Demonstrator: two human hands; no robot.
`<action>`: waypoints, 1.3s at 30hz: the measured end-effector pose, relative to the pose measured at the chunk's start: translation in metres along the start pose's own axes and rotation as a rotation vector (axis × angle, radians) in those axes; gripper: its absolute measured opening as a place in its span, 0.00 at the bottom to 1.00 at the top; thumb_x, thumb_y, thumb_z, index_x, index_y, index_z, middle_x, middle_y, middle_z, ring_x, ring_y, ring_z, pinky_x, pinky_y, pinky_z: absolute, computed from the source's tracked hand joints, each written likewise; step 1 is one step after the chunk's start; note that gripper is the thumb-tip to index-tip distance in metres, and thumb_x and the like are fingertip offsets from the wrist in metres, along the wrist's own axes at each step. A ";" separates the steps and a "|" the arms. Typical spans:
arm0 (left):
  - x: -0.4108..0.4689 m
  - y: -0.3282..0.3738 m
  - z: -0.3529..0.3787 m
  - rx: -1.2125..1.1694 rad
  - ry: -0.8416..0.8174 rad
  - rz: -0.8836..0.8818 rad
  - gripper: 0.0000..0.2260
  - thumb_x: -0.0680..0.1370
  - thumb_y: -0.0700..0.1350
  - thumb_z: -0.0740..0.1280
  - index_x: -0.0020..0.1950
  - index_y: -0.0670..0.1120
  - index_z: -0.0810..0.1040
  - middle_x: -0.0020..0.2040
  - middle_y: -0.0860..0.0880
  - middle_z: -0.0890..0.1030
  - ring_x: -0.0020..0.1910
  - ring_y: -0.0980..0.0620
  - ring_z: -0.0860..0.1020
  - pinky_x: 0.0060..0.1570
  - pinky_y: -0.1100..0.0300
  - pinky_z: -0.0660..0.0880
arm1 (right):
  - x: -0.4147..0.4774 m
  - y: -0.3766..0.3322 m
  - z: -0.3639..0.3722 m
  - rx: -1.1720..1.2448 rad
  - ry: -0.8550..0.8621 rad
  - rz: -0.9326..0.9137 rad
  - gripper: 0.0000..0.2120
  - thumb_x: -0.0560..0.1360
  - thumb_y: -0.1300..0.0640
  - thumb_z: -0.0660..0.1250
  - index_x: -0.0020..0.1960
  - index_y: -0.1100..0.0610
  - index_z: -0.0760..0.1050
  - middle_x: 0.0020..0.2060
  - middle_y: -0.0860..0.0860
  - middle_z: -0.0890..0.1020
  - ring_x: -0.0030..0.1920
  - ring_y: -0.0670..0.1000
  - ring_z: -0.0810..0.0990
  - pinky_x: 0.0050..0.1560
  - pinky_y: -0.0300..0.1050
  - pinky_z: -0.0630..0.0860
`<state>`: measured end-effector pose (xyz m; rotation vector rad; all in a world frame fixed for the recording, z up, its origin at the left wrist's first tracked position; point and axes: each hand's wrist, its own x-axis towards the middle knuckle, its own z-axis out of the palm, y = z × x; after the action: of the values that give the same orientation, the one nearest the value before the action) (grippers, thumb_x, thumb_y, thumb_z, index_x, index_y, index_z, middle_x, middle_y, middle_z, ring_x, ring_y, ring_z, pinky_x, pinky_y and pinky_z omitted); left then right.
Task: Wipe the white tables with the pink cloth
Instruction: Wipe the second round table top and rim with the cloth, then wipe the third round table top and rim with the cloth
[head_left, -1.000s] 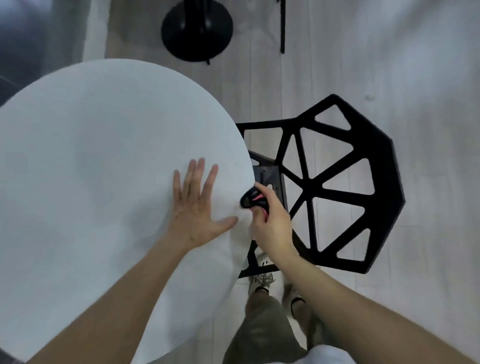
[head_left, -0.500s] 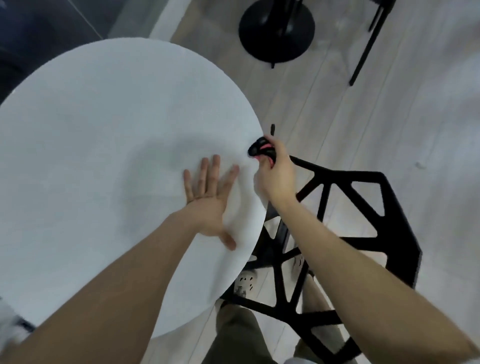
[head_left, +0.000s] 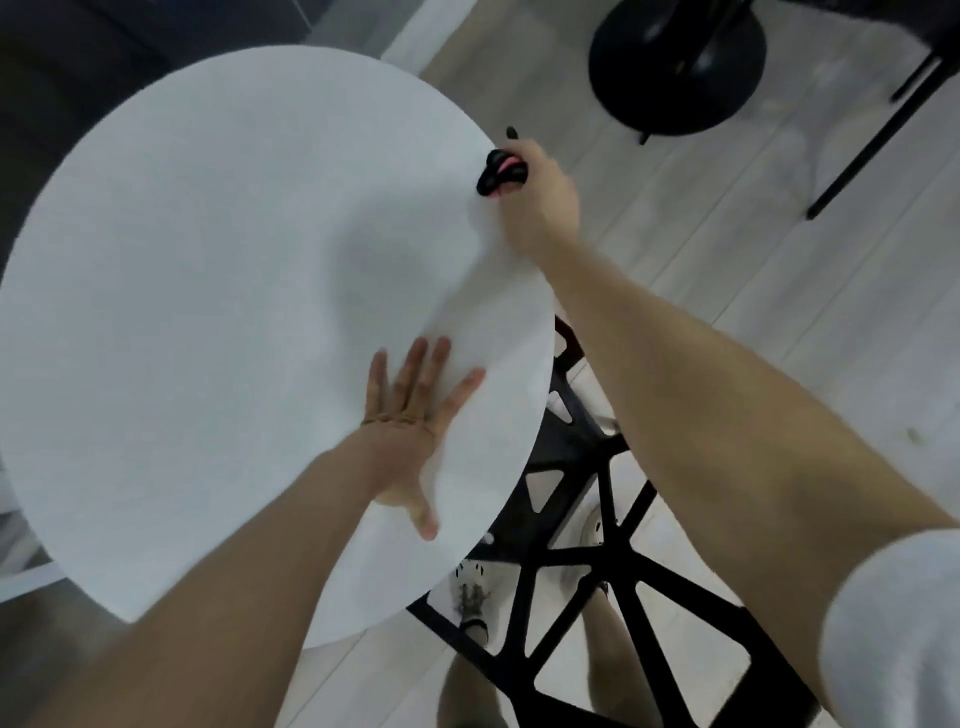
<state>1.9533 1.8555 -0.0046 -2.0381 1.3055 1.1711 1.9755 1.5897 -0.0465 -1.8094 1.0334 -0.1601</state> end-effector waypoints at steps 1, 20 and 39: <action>0.000 0.000 0.000 -0.005 0.007 0.003 0.84 0.54 0.69 0.86 0.77 0.58 0.16 0.73 0.43 0.11 0.72 0.39 0.12 0.76 0.26 0.27 | 0.001 -0.002 0.001 0.014 -0.009 -0.006 0.25 0.75 0.59 0.62 0.69 0.46 0.80 0.55 0.42 0.86 0.60 0.48 0.83 0.57 0.37 0.76; 0.006 -0.007 0.014 -0.037 0.172 0.035 0.85 0.50 0.69 0.87 0.78 0.62 0.17 0.73 0.47 0.11 0.73 0.43 0.12 0.75 0.28 0.25 | -0.290 0.099 -0.061 -0.061 -0.094 0.230 0.11 0.86 0.52 0.66 0.67 0.52 0.71 0.47 0.43 0.83 0.44 0.46 0.83 0.40 0.37 0.77; -0.187 0.224 0.042 -1.085 0.136 0.569 0.09 0.83 0.43 0.74 0.63 0.47 0.86 0.54 0.48 0.89 0.56 0.51 0.88 0.61 0.56 0.83 | -0.522 0.075 -0.186 0.376 0.426 0.257 0.12 0.86 0.44 0.66 0.64 0.44 0.85 0.53 0.43 0.89 0.55 0.48 0.86 0.56 0.50 0.82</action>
<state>1.7008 1.8804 0.1452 -2.5109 1.5503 2.4365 1.5077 1.8192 0.1556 -1.3147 1.4168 -0.5611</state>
